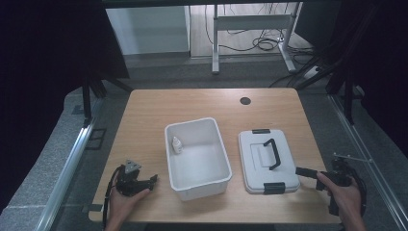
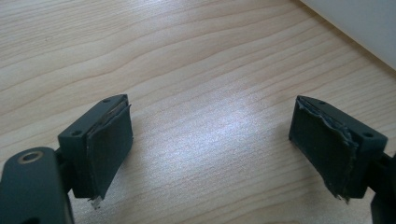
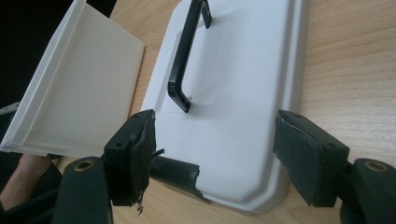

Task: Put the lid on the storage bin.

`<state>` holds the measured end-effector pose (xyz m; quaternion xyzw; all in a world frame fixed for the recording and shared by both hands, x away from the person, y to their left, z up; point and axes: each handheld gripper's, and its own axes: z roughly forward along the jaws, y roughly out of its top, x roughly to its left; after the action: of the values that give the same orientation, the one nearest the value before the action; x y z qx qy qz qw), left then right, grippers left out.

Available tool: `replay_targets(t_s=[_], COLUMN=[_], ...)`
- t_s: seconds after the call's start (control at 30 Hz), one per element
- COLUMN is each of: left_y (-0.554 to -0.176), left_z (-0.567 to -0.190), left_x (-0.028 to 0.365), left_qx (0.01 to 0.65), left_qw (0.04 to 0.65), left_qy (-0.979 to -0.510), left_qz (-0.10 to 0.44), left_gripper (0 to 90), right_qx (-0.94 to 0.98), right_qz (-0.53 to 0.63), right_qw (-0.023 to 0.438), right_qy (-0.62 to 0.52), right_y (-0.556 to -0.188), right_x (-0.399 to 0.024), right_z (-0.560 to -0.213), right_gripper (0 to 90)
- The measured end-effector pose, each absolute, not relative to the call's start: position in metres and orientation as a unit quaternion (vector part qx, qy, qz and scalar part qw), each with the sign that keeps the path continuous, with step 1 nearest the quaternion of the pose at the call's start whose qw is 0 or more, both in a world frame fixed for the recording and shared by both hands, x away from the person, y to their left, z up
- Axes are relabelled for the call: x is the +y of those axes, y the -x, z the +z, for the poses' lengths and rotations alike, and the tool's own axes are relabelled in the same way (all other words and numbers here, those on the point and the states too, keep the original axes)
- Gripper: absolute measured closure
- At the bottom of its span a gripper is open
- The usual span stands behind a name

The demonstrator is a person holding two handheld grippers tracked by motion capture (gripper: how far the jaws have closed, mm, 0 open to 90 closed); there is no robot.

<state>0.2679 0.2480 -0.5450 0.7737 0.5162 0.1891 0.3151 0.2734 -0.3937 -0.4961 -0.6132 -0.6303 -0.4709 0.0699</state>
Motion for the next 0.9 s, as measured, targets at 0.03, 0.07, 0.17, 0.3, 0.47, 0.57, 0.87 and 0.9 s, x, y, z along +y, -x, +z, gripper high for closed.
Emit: replay_targets(t_s=[0.03, 0.07, 0.17, 0.3, 0.47, 0.57, 0.87, 0.9], left_y=[-0.2671, -0.2671, -0.2661, -0.2657, -0.2671, -0.2678, -0.2671, -0.2671], left_z=[-0.5450, -0.5450, -0.5450, -0.5451, -0.5451, -0.5451, -0.5451, -0.5451], left_x=[0.2480, 0.2480, 0.2488, 0.2504, 0.2506, 0.2507, 0.2504, 0.2504], left_qx=[0.514, 0.514, 0.509, 0.502, 0.503, 0.505, 0.509, 0.509], left_qw=[0.315, 0.315, 0.316, 0.319, 0.318, 0.317, 0.316, 0.317], left_qy=[-0.775, -0.775, -0.779, -0.783, -0.783, -0.782, -0.778, -0.779], left_qz=[0.188, 0.188, 0.186, 0.183, 0.183, 0.184, 0.186, 0.186], left_gripper=[13.4, 13.0, 12.9, 12.8, 12.7, 12.8, 13.0, 13.0], right_qx=[-0.633, -0.633, -0.630, -0.629, -0.633, -0.635, -0.640, -0.640], right_qz=[-0.468, -0.466, -0.464, -0.458, -0.451, -0.450, -0.456, -0.455], right_qw=[0.070, 0.070, 0.069, 0.069, 0.070, 0.070, 0.062, 0.062], right_qy=[0.613, 0.614, 0.619, 0.624, 0.625, 0.624, 0.615, 0.615], right_y=[-0.2732, -0.2725, -0.2702, -0.2711, -0.2741, -0.2752, -0.2758, -0.2759], right_x=[-0.3946, -0.3952, -0.3977, -0.3981, -0.3955, -0.3942, -0.3914, -0.3912], right_z=[-0.4966, -0.4965, -0.4945, -0.4933, -0.4955, -0.4961, -0.4912, -0.4907], right_gripper=[30.0, 30.0, 30.0, 30.1, 30.1, 30.1, 30.5, 30.6])
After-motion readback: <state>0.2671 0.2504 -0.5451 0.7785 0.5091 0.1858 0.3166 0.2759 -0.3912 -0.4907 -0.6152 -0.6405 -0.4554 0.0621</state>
